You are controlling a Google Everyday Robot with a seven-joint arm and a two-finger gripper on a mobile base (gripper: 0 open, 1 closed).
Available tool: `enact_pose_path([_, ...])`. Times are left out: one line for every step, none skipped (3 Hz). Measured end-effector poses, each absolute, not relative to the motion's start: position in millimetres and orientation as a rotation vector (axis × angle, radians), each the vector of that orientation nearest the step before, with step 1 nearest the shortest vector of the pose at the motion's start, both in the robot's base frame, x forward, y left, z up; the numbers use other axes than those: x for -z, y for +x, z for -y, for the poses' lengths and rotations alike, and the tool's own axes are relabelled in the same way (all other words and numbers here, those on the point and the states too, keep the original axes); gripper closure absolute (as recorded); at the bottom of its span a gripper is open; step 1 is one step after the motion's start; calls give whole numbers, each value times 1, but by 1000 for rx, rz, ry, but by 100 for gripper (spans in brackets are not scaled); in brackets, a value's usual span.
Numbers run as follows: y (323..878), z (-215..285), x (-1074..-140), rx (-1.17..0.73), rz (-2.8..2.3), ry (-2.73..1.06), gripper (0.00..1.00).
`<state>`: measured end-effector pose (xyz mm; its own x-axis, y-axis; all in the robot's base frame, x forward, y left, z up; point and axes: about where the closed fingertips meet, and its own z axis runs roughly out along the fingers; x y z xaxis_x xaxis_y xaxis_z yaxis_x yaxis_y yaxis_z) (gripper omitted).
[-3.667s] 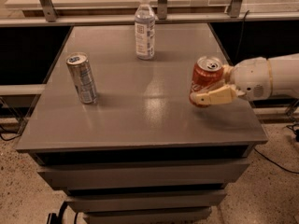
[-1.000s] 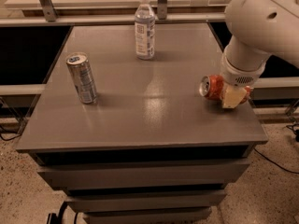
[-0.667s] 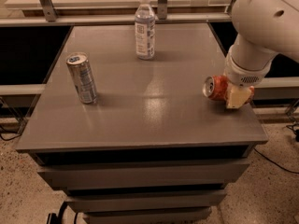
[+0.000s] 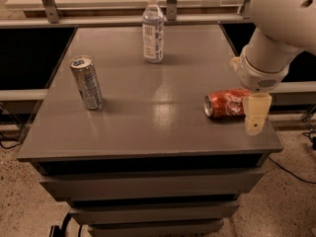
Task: Knock coke can over
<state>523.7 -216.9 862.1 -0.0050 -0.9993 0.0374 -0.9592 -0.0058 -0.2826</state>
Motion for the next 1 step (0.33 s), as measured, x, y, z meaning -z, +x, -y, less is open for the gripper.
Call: enact_pose_path([524, 217, -862, 340, -2083, -2084, 0])
